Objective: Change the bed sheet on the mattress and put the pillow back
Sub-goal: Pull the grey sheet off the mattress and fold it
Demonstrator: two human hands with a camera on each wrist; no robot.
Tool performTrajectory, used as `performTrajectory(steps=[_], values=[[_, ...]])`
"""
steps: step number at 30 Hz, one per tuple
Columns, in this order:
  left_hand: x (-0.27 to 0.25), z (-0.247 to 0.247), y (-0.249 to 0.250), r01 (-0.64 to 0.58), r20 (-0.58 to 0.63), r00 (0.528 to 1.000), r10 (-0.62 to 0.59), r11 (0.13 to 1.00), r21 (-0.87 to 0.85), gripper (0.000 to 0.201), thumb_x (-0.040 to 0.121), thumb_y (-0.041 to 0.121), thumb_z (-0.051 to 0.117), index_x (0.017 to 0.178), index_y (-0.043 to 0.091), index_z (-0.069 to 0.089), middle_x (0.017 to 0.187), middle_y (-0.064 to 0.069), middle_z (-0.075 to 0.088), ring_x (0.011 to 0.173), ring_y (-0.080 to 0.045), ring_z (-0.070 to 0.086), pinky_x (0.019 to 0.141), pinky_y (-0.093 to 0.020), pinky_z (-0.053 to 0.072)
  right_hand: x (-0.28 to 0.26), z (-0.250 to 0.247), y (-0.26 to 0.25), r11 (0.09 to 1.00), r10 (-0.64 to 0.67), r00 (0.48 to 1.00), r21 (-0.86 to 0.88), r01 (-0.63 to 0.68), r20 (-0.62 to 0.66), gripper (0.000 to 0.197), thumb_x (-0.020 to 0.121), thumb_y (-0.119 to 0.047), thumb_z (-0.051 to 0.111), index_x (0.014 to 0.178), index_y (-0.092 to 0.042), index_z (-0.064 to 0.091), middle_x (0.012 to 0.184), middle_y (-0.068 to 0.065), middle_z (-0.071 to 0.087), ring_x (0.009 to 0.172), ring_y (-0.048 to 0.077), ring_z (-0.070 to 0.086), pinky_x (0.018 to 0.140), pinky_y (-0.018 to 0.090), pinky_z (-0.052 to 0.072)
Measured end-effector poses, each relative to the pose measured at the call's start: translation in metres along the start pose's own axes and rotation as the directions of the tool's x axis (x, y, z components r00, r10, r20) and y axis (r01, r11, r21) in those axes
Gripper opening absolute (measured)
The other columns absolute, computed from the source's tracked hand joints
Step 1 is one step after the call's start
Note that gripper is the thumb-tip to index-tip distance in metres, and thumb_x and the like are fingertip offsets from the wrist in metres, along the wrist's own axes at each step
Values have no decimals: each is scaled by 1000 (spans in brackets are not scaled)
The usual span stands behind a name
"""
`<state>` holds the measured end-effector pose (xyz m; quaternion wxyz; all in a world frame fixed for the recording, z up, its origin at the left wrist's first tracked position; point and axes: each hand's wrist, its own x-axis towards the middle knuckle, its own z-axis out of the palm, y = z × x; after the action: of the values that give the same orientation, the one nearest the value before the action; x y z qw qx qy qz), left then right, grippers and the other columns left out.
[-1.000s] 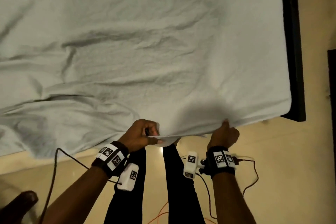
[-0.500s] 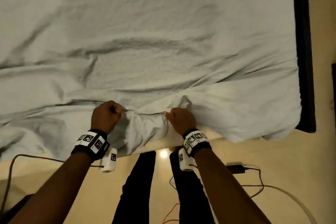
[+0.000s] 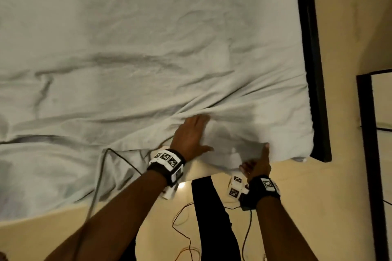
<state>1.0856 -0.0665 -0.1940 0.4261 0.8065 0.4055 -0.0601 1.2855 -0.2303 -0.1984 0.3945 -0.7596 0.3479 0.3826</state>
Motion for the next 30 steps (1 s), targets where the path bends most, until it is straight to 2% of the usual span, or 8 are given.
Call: performTrajectory(steps=[5,10,15,18,21,24,26,30], values=[[36,46,36,152,77,983,-167,972,177,36,83,32,71,116,20,60,106,-8,69,95,-34,67,73,-39,52,39,-6,-29,956,-167,986,-246,160,-10,36,98,-5,59,63,2,58,39,6,55,33,20,54,38,24,46],[15,42,12,214,217,945,-244,965,151,7,82,22,64,87,18,68,91,-7,70,91,-31,67,72,-36,52,-11,9,-59,920,-374,912,-57,388,171,34,88,3,57,55,0,49,41,9,49,40,23,50,52,37,51],[-16,5,-42,459,305,885,-353,775,-434,19,81,29,81,74,18,67,65,-3,71,62,-19,69,68,-31,56,-123,69,-84,625,-539,490,-64,778,685,54,93,0,55,41,-16,58,46,4,57,50,27,55,62,39,47],[-40,-31,-67,568,361,797,-484,400,-719,28,87,21,79,93,-5,72,86,-28,73,67,-25,68,62,-30,56,-187,122,-83,384,-401,160,6,923,902,49,92,-5,53,44,-10,57,46,3,60,47,14,57,66,29,48],[-80,-77,-101,427,275,727,-629,102,-898,22,96,12,63,89,-4,76,83,-30,70,66,-29,68,58,-30,60,-236,181,-50,267,-229,-11,74,961,973,42,87,-9,58,46,-2,59,45,9,58,43,22,56,53,35,46],[-133,-122,-153,323,80,588,-805,143,-936,23,97,2,55,83,2,73,66,-7,72,57,-18,70,56,-27,61,-284,232,16,146,-122,-183,200,969,976,39,86,-8,68,48,0,59,47,14,56,46,30,56,50,36,43],[-167,-147,-192,344,-23,503,-864,225,-912,14,95,-2,54,95,0,68,64,0,73,57,-12,71,59,-24,61,-296,255,63,220,-96,-150,168,961,984,43,87,-3,70,46,-1,55,45,10,52,44,26,52,49,29,38],[-207,-179,-246,454,-138,445,-885,356,-817,16,99,4,53,104,-2,67,63,1,72,51,-6,68,52,-14,54,-272,276,122,347,70,170,-184,920,983,43,101,-28,59,66,-3,63,64,16,69,61,26,66,68,43,57]])
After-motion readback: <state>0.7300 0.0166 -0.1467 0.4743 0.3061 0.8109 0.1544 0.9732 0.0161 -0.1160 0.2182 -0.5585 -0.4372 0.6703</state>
